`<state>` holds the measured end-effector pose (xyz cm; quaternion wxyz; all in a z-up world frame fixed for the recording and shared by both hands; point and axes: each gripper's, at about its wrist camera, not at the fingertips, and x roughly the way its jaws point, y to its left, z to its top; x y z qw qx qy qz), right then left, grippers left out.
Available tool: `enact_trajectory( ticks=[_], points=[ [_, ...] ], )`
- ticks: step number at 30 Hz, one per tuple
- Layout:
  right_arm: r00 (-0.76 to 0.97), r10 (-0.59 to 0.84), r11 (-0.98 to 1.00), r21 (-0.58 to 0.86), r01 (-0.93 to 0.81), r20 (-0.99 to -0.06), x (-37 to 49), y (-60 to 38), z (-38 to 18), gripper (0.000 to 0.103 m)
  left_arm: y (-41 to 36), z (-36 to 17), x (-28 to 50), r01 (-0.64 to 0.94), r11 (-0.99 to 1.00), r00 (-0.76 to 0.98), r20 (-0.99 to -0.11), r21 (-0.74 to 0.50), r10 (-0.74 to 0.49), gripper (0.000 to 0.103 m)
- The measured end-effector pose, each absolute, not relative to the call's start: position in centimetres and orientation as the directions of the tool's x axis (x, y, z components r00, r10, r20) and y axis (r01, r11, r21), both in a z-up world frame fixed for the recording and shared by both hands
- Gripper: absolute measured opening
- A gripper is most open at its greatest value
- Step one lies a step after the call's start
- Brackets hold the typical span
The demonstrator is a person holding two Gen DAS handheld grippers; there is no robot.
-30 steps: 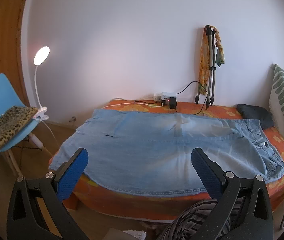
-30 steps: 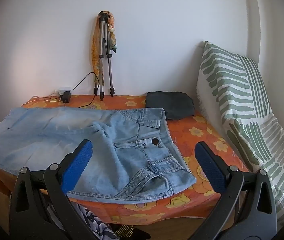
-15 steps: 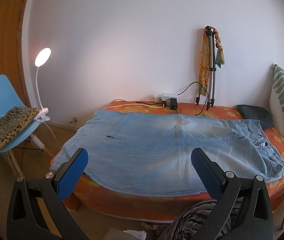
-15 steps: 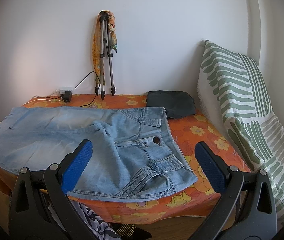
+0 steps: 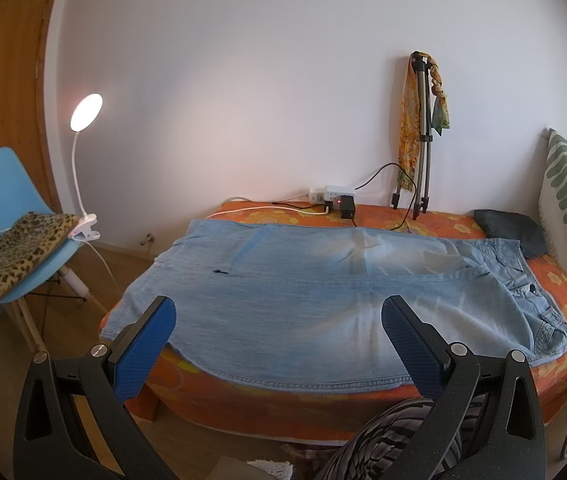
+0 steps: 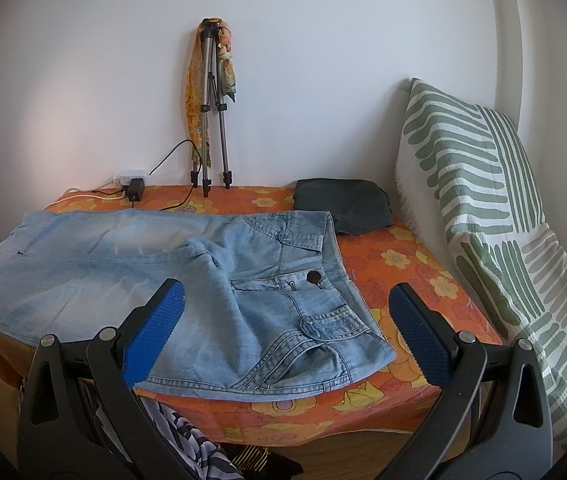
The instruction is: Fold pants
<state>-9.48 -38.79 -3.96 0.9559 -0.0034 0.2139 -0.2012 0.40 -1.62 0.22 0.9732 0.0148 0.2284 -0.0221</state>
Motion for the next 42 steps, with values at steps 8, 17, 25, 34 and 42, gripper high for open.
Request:
enact_trajectory(
  ticks=[8, 17, 25, 34, 42],
  points=[
    [0.828, -0.385, 0.920, -0.092, 0.382, -0.409, -9.48, -38.85, -3.89, 0.103, -1.59, 0.14, 0.45, 0.049, 0.999, 0.896, -0.444, 0.018, -0.036, 0.103],
    [0.828, -0.383, 0.920, -0.091, 0.381, -0.410, -9.56, -38.77, -3.98, 0.103, -1.42, 0.10, 0.35, 0.047, 0.999, 0.895, -0.445, 0.017, -0.034, 0.103],
    [0.828, -0.382, 0.921, -0.091, 0.379, -0.410, -9.59, -38.78, -4.00, 0.103, -1.43, 0.05, 0.43, 0.044, 0.999, 0.895, -0.444, 0.019, -0.031, 0.103],
    [0.830, -0.380, 0.922, -0.091, 0.377, -0.408, -9.60, -38.63, -4.03, 0.103, -1.45, 0.07, 0.33, 0.045, 0.999, 0.896, -0.442, 0.019, -0.032, 0.103],
    [0.832, -0.379, 0.922, -0.091, 0.376, -0.404, -9.63, -38.58, -4.06, 0.103, -1.33, 0.11, 0.20, 0.048, 0.999, 0.900, -0.436, 0.023, -0.033, 0.103]
  ],
)
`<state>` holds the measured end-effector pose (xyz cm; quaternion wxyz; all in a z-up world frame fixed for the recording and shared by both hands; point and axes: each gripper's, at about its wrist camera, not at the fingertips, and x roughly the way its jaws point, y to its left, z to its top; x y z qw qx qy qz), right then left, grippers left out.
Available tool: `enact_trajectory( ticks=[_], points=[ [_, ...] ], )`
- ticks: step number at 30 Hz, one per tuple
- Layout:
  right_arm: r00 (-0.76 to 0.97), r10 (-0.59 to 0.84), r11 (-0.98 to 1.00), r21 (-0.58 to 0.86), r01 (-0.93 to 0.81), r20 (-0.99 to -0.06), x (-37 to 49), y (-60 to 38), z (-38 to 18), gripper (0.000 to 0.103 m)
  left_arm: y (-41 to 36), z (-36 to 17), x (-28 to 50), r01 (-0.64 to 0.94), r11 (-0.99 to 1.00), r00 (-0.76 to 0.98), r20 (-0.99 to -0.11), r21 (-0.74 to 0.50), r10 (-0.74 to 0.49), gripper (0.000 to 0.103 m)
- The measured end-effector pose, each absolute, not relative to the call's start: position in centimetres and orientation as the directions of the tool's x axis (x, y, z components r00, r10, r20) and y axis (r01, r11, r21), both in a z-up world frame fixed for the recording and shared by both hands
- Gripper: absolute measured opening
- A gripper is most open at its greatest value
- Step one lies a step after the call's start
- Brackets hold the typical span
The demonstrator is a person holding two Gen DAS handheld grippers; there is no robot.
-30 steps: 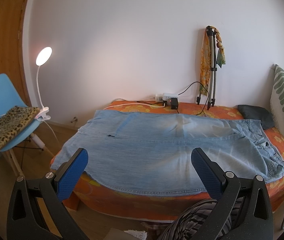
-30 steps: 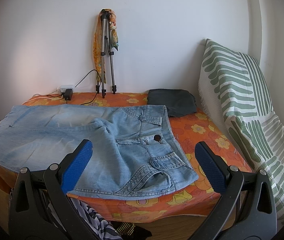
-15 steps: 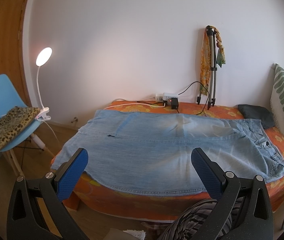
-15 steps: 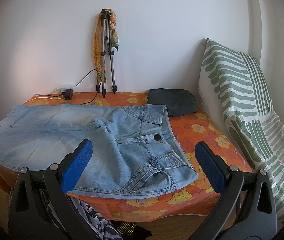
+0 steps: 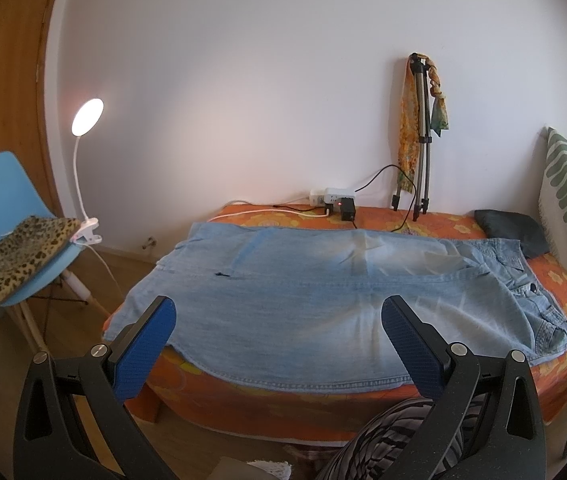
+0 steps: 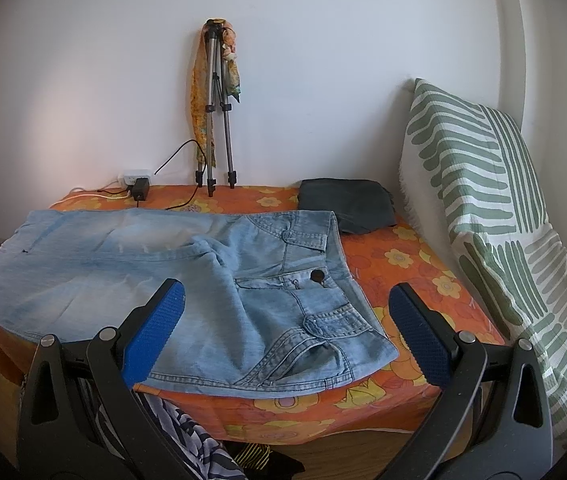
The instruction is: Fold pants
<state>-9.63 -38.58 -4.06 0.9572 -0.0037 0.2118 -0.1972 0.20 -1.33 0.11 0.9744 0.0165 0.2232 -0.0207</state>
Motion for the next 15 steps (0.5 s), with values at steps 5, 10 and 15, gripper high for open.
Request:
enact_trajectory(
  ticks=[5, 10, 15],
  points=[
    [0.845, -0.357, 0.933, -0.111, 0.342, -0.397, -9.4, -37.9, -4.1, 0.103, -0.8, -0.3, 0.5, 0.042, 0.999, 0.891, -0.454, 0.012, -0.032, 0.103],
    [0.862, -0.324, 0.946, -0.135, 0.294, -0.391, -9.1, -37.8, -3.8, 0.103, 0.9, -1.1, 0.9, 0.022, 1.000, 0.876, -0.482, 0.014, -0.012, 0.102],
    [0.882, -0.261, 0.965, -0.131, 0.228, -0.391, -8.5, -37.8, -3.4, 0.103, 2.5, -1.4, 0.8, -0.006, 0.998, 0.875, -0.483, 0.057, 0.033, 0.102]
  ],
)
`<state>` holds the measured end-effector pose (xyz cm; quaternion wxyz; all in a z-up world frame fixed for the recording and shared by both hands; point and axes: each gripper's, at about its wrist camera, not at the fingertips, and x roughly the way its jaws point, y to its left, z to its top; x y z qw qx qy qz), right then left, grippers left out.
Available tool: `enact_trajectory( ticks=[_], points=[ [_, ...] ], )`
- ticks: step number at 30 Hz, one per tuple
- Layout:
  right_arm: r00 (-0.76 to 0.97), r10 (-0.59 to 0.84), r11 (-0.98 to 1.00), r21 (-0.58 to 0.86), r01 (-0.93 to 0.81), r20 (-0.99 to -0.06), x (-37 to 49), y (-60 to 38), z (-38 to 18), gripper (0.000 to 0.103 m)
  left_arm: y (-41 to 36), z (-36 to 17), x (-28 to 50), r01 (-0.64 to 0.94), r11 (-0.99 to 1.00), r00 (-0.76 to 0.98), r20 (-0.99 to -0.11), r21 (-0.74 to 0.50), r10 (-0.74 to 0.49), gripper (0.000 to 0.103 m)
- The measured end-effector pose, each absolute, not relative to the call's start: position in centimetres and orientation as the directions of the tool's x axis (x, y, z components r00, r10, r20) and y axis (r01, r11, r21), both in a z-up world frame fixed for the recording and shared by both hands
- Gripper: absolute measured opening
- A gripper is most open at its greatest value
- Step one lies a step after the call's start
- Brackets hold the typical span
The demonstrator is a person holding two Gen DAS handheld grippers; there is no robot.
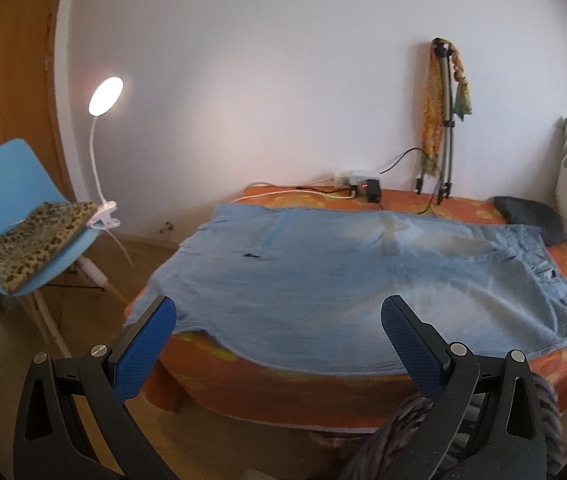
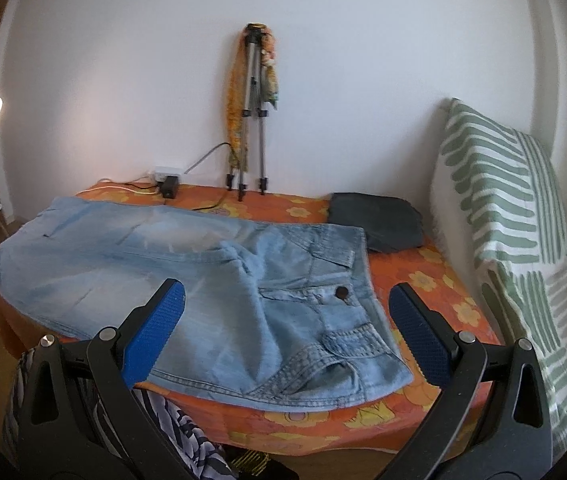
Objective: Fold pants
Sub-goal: 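Move both tools toward the jeans' waistband and hem edges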
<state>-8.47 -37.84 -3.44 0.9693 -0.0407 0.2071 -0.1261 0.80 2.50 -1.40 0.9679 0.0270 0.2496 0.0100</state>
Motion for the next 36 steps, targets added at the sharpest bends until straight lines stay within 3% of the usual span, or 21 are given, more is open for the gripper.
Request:
enact_trajectory(
  ticks=[2, 9, 15, 19, 23, 25, 30, 36],
  points=[
    [0.887, -0.242, 0.969, -0.144, 0.200, -0.393, -8.2, -37.6, -3.5, 0.103, 3.1, -1.6, 0.9, -0.015, 0.998, 0.873, -0.485, 0.064, 0.044, 0.102],
    [0.890, -0.174, 0.971, -0.226, 0.082, -0.422, -7.0, -36.3, -4.5, 0.100, 6.8, -2.9, 2.1, -0.083, 0.994, 0.842, -0.529, 0.064, 0.104, 0.086],
    [0.888, -0.078, 0.985, -0.174, -0.003, -0.454, -5.2, -37.2, -3.3, 0.100, 10.6, -2.6, 3.9, -0.124, 0.992, 0.821, -0.558, 0.029, 0.119, 0.075],
    [0.880, -0.033, 0.988, -0.148, -0.043, -0.473, -3.7, -37.8, -1.2, 0.100, 12.9, -1.4, 5.6, -0.138, 0.990, 0.820, -0.560, 0.013, 0.122, 0.072],
    [0.891, -0.048, 0.972, -0.226, -0.063, -0.452, -1.7, -36.9, 0.3, 0.099, 14.7, -0.8, 7.5, -0.143, 0.990, 0.818, -0.563, -0.002, 0.117, 0.069],
    [0.882, -0.035, 0.961, -0.257, -0.099, -0.469, -0.6, -35.9, 0.4, 0.097, 15.8, -1.2, 8.6, -0.147, 0.989, 0.809, -0.577, -0.019, 0.110, 0.068],
    [0.829, 0.069, 0.940, -0.243, -0.241, -0.555, 1.3, -33.0, -0.9, 0.088, 19.3, -4.2, 11.3, -0.196, 0.975, 0.751, -0.656, -0.108, 0.078, 0.054],
    [0.756, 0.127, 0.894, -0.256, -0.368, -0.643, 1.9, -29.6, -4.6, 0.077, 24.0, -9.2, 13.0, -0.295, 0.933, 0.672, -0.739, -0.206, 0.049, 0.051]
  ],
)
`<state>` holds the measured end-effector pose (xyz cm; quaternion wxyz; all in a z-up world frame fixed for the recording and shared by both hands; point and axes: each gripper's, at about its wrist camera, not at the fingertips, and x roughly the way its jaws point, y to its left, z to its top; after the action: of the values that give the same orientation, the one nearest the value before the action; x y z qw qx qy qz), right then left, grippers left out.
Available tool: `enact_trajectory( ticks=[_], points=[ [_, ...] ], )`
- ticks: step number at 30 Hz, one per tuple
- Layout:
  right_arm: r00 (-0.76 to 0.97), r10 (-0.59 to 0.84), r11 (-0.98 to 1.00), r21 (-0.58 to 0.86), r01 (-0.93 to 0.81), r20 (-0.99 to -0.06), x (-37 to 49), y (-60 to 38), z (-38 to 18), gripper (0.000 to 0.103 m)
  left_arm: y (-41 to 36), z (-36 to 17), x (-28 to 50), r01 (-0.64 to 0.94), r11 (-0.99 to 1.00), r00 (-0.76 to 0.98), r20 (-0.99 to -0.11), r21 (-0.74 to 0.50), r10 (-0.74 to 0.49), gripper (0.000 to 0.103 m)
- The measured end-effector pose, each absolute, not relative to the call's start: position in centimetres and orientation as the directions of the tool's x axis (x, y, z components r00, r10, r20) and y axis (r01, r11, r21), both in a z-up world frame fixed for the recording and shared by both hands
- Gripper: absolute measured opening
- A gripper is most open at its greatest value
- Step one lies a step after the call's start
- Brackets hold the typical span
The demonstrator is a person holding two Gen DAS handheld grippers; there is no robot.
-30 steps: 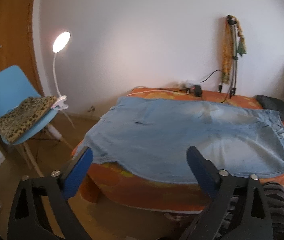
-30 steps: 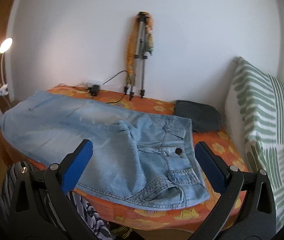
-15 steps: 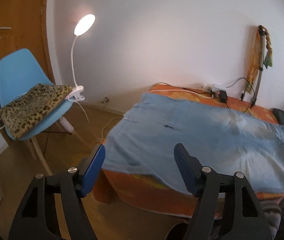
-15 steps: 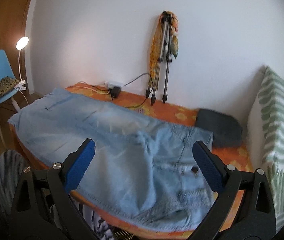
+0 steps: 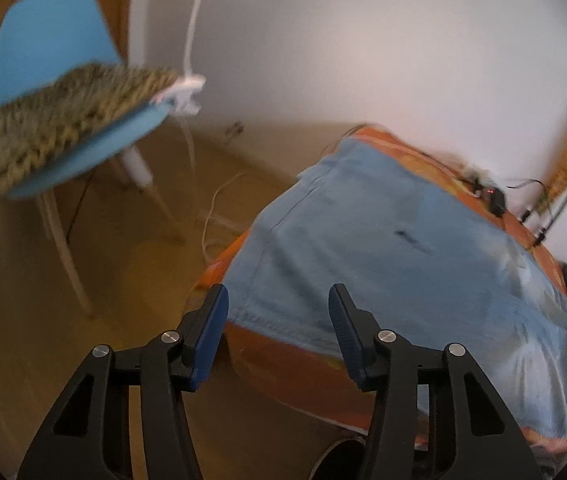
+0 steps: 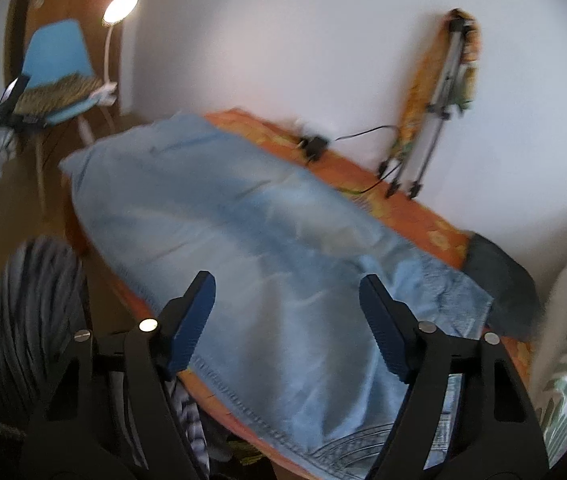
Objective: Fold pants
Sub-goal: 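Move both tools toward the jeans' waistband and hem edges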
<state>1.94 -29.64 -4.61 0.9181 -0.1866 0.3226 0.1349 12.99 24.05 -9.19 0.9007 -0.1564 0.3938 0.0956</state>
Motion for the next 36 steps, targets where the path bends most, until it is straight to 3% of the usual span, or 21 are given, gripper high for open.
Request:
enact_trajectory(
  ticks=[7, 23, 26, 30, 36],
  points=[
    [0.674, 0.141, 0.886, -0.212, -0.413, -0.725, 1.9, -29.4, -9.2, 0.067, 28.0, -14.4, 13.8, -0.384, 0.856, 0.616, -0.786, -0.346, -0.042, 0.050],
    [0.620, 0.146, 0.862, -0.208, -0.462, -0.771, 1.0, -29.2, -14.2, 0.066, 30.3, -19.1, 16.2, -0.482, 0.723, 0.607, -0.784, -0.495, -0.132, 0.048],
    [0.616, 0.151, 0.855, -0.210, -0.474, -0.773, 0.9, -29.2, -14.6, 0.066, 30.5, -19.8, 16.3, -0.513, 0.693, 0.607, -0.785, -0.508, -0.125, 0.032],
    [0.606, 0.153, 0.839, -0.222, -0.498, -0.780, 0.8, -28.9, -15.7, 0.066, 30.5, -19.8, 16.3, -0.519, 0.663, 0.634, -0.763, -0.540, -0.126, 0.017],
    [0.599, 0.088, 0.781, -0.319, -0.538, -0.796, 0.9, -27.9, -18.5, 0.066, 30.0, -19.1, 16.3, -0.532, 0.687, 0.633, -0.771, -0.494, -0.065, 0.008]
  ],
)
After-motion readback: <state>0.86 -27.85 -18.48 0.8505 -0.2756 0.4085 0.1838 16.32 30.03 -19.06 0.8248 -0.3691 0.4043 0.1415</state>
